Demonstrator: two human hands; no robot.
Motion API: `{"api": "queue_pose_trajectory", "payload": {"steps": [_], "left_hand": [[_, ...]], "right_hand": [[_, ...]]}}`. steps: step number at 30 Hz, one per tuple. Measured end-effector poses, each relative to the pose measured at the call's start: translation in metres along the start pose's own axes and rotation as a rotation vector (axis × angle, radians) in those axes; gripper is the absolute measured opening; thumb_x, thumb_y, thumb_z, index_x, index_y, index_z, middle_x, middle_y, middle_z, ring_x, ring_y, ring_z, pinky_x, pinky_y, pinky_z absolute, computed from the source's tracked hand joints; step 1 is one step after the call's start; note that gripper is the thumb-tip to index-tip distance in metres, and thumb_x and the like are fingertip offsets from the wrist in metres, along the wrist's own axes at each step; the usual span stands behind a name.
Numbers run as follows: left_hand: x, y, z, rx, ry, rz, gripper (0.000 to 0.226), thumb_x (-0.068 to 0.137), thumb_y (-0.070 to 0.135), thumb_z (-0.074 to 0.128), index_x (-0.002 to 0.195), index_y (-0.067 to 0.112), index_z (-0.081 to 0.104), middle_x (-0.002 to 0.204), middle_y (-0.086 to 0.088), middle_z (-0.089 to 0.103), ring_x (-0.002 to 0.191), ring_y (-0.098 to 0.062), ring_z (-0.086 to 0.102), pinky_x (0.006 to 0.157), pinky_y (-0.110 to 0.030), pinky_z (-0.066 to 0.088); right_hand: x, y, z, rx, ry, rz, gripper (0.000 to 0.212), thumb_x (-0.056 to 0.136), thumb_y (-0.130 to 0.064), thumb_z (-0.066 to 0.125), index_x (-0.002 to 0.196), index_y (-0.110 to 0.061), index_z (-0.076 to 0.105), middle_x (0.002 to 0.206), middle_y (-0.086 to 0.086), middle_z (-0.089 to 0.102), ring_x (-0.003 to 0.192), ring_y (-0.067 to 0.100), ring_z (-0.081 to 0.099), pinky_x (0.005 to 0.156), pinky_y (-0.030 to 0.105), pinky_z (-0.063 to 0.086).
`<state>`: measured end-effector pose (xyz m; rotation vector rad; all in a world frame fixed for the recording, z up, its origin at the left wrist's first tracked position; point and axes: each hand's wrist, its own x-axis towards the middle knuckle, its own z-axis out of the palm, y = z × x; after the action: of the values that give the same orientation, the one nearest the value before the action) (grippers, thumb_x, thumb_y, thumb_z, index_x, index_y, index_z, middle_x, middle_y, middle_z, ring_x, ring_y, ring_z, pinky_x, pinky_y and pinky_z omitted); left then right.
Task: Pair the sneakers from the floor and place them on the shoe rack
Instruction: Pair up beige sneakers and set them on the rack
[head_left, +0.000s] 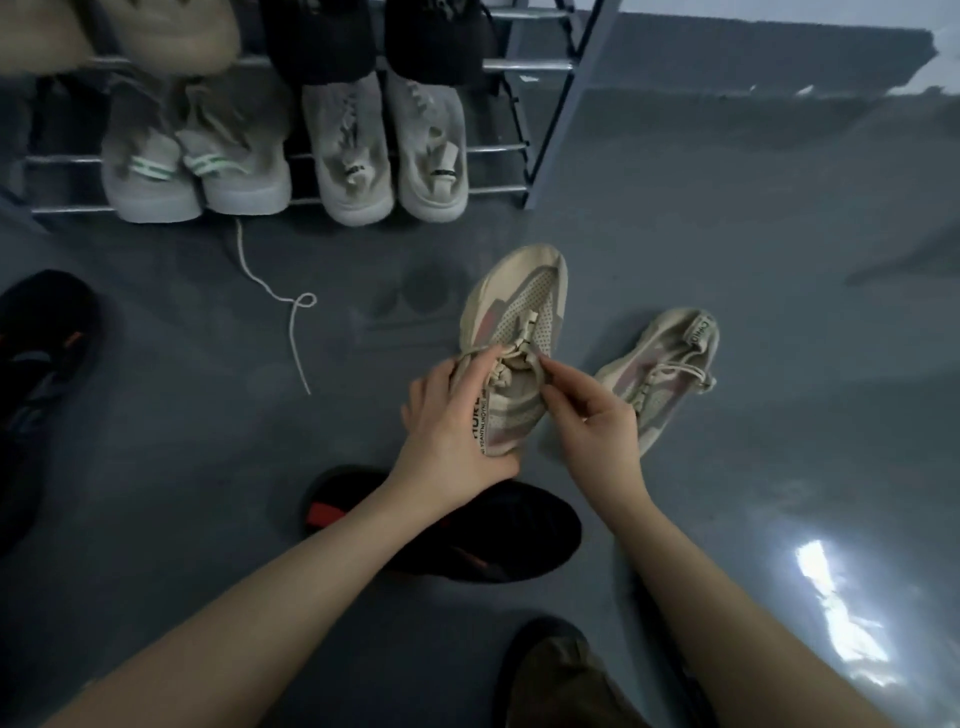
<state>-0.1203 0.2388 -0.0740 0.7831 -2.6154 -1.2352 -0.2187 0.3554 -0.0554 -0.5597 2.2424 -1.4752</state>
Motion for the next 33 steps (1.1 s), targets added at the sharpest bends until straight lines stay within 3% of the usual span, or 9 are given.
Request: {"api": "queue_pose_trajectory", "payload": {"steps": [4, 8, 12, 16, 20, 22, 25, 28, 33], "left_hand": [[0.006, -0.001, 0.016, -0.027, 0.071, -0.029, 0.093, 0.058, 0.036, 0.078, 0.137, 0.039, 0.029, 0.127, 0.003, 0.043, 0.115, -0.022, 0.038, 0.096, -0.030, 0.022], [0.009, -0.004, 0.028, -0.016, 0.124, -0.043, 0.090, 0.057, 0.039, 0.075, 0.137, 0.032, 0.033, 0.128, -0.002, 0.044, 0.117, -0.025, 0.040, 0.097, -0.035, 0.026], [0.011, 0.000, 0.038, -0.029, 0.110, -0.060, 0.089, 0.057, 0.034, 0.078, 0.136, 0.030, 0.036, 0.128, 0.000, 0.046, 0.116, -0.024, 0.040, 0.099, -0.038, 0.029], [0.008, 0.002, 0.045, -0.032, 0.090, -0.074, 0.090, 0.058, 0.028, 0.080, 0.136, 0.029, 0.037, 0.127, 0.000, 0.046, 0.115, -0.024, 0.039, 0.100, -0.042, 0.032], [0.007, -0.002, 0.044, -0.030, 0.101, -0.076, 0.087, 0.058, 0.031, 0.079, 0.135, 0.028, 0.038, 0.126, 0.001, 0.047, 0.115, -0.024, 0.041, 0.099, -0.042, 0.032], [0.006, -0.003, 0.040, -0.022, 0.131, -0.070, 0.085, 0.057, 0.035, 0.074, 0.134, 0.027, 0.039, 0.125, 0.001, 0.049, 0.114, -0.023, 0.042, 0.099, -0.040, 0.031], [0.005, -0.004, 0.028, -0.010, 0.163, -0.073, 0.085, 0.056, 0.037, 0.072, 0.134, 0.025, 0.040, 0.125, 0.000, 0.049, 0.114, -0.021, 0.042, 0.099, -0.037, 0.029], [0.000, -0.010, 0.009, 0.012, 0.202, -0.061, 0.084, 0.058, 0.039, 0.071, 0.134, 0.025, 0.039, 0.126, 0.000, 0.049, 0.116, -0.021, 0.042, 0.102, -0.040, 0.031], [-0.021, -0.023, -0.022, 0.037, 0.267, -0.078, 0.081, 0.059, 0.045, 0.065, 0.134, 0.026, 0.039, 0.129, -0.001, 0.047, 0.117, -0.021, 0.042, 0.102, -0.040, 0.031]], "right_hand": [[0.012, 0.042, -0.047, -0.423, -0.104, -0.016, 0.045, 0.081, -0.033, 0.068, 0.125, -0.022, 0.059, 0.123, -0.004, 0.061, 0.116, 0.009, 0.053, 0.104, 0.033, 0.035], [0.026, 0.062, -0.085, -0.731, -0.350, 0.051, 0.078, 0.072, -0.051, 0.069, 0.139, -0.047, 0.028, 0.153, -0.014, 0.023, 0.144, 0.019, 0.011, 0.110, 0.033, 0.000], [0.050, 0.069, -0.102, -1.046, -0.623, -0.037, 0.112, 0.058, -0.065, 0.071, 0.144, -0.050, 0.000, 0.155, -0.018, -0.012, 0.143, 0.018, -0.021, 0.111, 0.044, -0.021], [0.066, 0.076, -0.107, -1.264, -0.748, -0.159, 0.125, 0.054, -0.063, 0.075, 0.146, -0.043, -0.007, 0.156, -0.007, -0.019, 0.141, 0.026, -0.026, 0.108, 0.049, -0.025], [0.069, 0.083, -0.109, -1.238, -0.655, -0.377, 0.115, 0.051, -0.072, 0.070, 0.145, -0.033, 0.018, 0.157, -0.001, 0.014, 0.145, 0.029, -0.009, 0.110, 0.045, -0.024], [0.072, 0.080, -0.103, -1.209, -0.622, -0.420, 0.109, 0.049, -0.077, 0.065, 0.139, -0.023, 0.034, 0.142, 0.004, 0.039, 0.143, 0.030, 0.017, 0.112, 0.041, -0.022], [0.075, 0.069, -0.079, -1.148, -0.471, -0.335, 0.106, 0.046, -0.086, 0.048, 0.124, -0.015, 0.047, 0.114, 0.005, 0.052, 0.114, 0.029, 0.051, 0.115, 0.044, -0.003], [0.072, 0.055, -0.049, -1.083, -0.265, -0.187, 0.103, 0.045, -0.090, 0.038, 0.117, -0.017, 0.049, 0.107, 0.004, 0.051, 0.103, 0.030, 0.053, 0.099, 0.044, 0.026], [0.068, 0.023, 0.003, -0.875, 0.088, -0.069, 0.089, 0.056, -0.087, 0.043, 0.111, -0.017, 0.053, 0.101, 0.007, 0.052, 0.095, 0.031, 0.052, 0.086, 0.040, 0.022]]}}
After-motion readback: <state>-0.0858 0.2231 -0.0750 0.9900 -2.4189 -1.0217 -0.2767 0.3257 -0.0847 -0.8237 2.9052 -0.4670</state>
